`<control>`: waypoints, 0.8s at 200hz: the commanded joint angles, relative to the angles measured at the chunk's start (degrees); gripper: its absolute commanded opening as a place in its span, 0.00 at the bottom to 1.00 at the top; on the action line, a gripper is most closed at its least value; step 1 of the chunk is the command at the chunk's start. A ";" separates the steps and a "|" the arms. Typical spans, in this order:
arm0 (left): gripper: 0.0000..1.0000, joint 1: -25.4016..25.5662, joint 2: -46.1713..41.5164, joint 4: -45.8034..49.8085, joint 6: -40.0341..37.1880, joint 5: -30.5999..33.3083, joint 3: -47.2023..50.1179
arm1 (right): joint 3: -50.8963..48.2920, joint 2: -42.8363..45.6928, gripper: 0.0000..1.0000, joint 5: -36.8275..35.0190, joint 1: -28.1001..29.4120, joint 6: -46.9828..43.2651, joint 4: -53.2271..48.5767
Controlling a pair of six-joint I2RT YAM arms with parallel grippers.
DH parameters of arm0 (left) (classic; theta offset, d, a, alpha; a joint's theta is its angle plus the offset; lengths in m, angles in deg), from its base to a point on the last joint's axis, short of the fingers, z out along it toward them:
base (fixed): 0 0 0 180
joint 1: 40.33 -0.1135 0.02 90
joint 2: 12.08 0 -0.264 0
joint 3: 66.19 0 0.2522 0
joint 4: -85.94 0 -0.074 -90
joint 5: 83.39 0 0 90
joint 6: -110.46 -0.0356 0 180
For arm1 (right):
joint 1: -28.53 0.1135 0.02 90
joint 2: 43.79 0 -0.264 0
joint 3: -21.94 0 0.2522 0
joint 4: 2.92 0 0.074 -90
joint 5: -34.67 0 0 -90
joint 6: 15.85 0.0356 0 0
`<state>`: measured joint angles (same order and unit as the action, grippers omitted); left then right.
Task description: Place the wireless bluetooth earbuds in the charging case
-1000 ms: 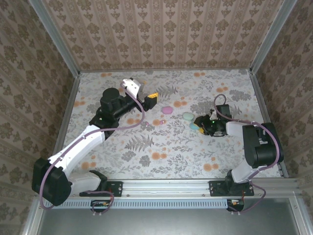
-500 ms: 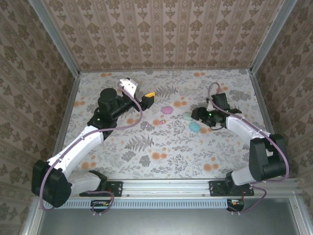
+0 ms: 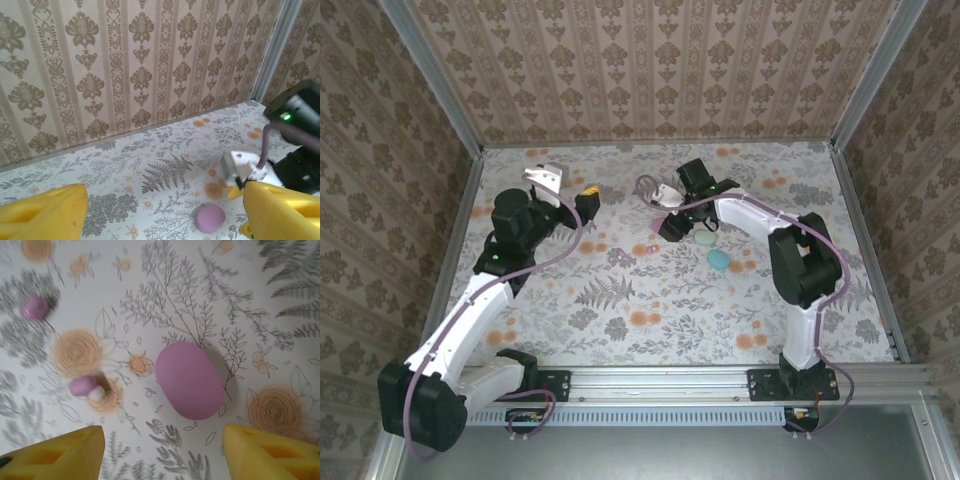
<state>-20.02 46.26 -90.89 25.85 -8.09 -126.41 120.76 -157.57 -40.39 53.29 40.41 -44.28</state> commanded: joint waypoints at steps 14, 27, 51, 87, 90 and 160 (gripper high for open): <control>0.82 -1.88 -1.74 1.60 0.25 -0.34 0.87 | 7.19 -6.12 0.67 0.10 -0.26 -15.53 -7.83; 0.82 -2.29 -1.79 1.82 -0.15 -0.63 0.76 | 9.26 -8.18 0.68 -0.06 -0.45 -16.83 -9.51; 0.82 -2.95 -1.56 1.82 -0.16 -0.88 0.77 | 11.58 -10.48 0.68 0.40 -0.93 -18.97 -11.08; 0.82 -3.45 -0.83 1.43 0.10 -1.43 0.65 | 15.34 -13.88 0.68 -0.26 -1.21 -19.45 -12.52; 0.82 -3.51 -0.77 1.33 0.11 -1.39 0.57 | 15.75 -14.27 0.68 -0.18 -1.28 -19.52 -12.69; 0.82 -4.11 -0.69 1.71 0.02 -1.79 0.52 | 21.31 -18.94 0.66 1.61 -1.11 -22.05 -17.72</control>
<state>-23.54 45.93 -89.20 25.85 -8.89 -126.08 140.76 -175.10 -40.06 52.26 20.91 -58.29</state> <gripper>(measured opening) 0.816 0.658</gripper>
